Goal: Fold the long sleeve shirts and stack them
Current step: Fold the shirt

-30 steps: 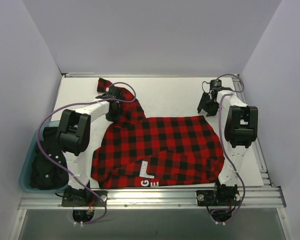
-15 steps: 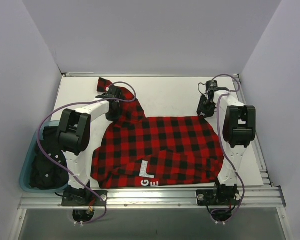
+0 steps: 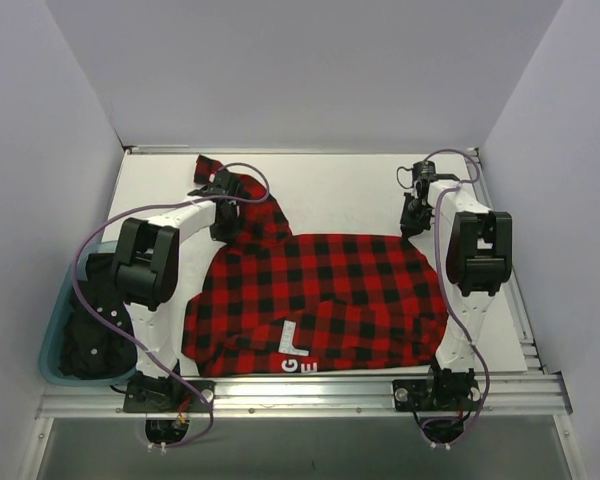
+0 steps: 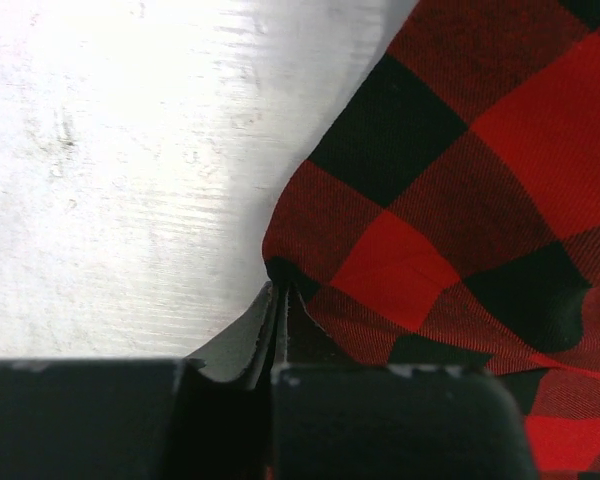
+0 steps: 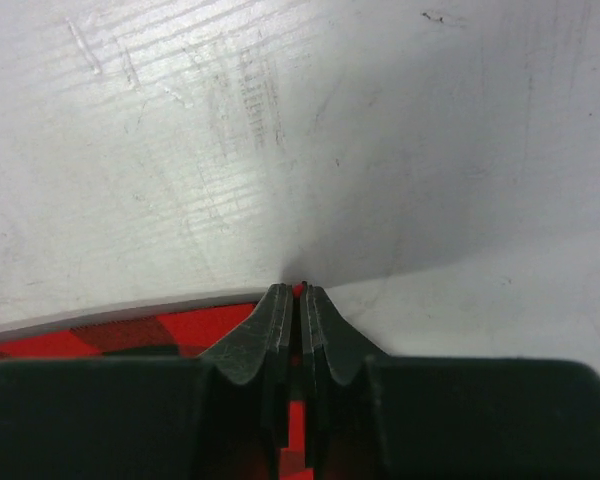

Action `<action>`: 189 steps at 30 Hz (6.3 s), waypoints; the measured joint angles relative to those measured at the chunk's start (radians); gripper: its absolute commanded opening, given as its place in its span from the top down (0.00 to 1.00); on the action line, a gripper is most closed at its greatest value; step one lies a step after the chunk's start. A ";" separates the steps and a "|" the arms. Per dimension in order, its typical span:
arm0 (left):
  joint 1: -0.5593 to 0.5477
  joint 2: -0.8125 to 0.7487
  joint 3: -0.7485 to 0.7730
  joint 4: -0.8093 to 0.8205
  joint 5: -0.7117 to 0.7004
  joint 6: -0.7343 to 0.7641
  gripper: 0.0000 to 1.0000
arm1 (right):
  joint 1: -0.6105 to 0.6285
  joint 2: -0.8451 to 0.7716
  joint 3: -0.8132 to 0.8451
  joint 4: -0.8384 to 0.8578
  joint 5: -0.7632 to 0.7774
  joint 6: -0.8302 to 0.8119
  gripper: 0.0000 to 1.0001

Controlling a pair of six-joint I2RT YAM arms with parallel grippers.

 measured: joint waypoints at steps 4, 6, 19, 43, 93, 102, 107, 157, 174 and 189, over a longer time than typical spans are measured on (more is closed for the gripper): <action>0.036 -0.022 -0.021 0.000 0.028 -0.001 1.00 | 0.000 -0.045 0.000 -0.026 -0.007 -0.003 1.00; 0.048 -0.044 -0.040 -0.001 0.033 -0.001 1.00 | 0.002 -0.088 -0.001 -0.029 -0.014 -0.002 1.00; 0.052 -0.358 -0.254 0.008 0.058 -0.056 1.00 | 0.006 -0.348 -0.242 0.025 -0.026 0.037 1.00; -0.008 -0.666 -0.553 -0.033 0.115 -0.120 0.99 | 0.005 -0.615 -0.546 0.111 0.002 0.105 1.00; 0.020 0.078 0.114 0.008 -0.022 -0.115 0.55 | 0.267 -1.132 -0.781 -0.021 -0.057 0.242 0.17; 0.014 0.051 0.077 0.020 -0.025 -0.144 1.00 | 0.275 -1.171 -0.817 -0.026 -0.061 0.242 0.18; -0.029 -0.087 -0.003 -0.078 -0.080 -0.165 1.00 | 0.275 -1.186 -0.817 -0.026 -0.060 0.242 0.18; 0.095 -0.262 -0.299 -0.096 -0.169 -0.286 0.40 | 0.434 -1.157 -0.838 0.011 -0.134 0.128 0.19; 0.122 -0.214 -0.296 0.017 -0.140 -0.309 0.90 | 0.442 -1.142 -0.839 0.032 -0.134 0.125 0.19; 0.125 -0.221 0.053 -0.172 0.003 -0.374 0.82 | 0.446 -1.142 -0.839 0.032 -0.134 0.125 0.20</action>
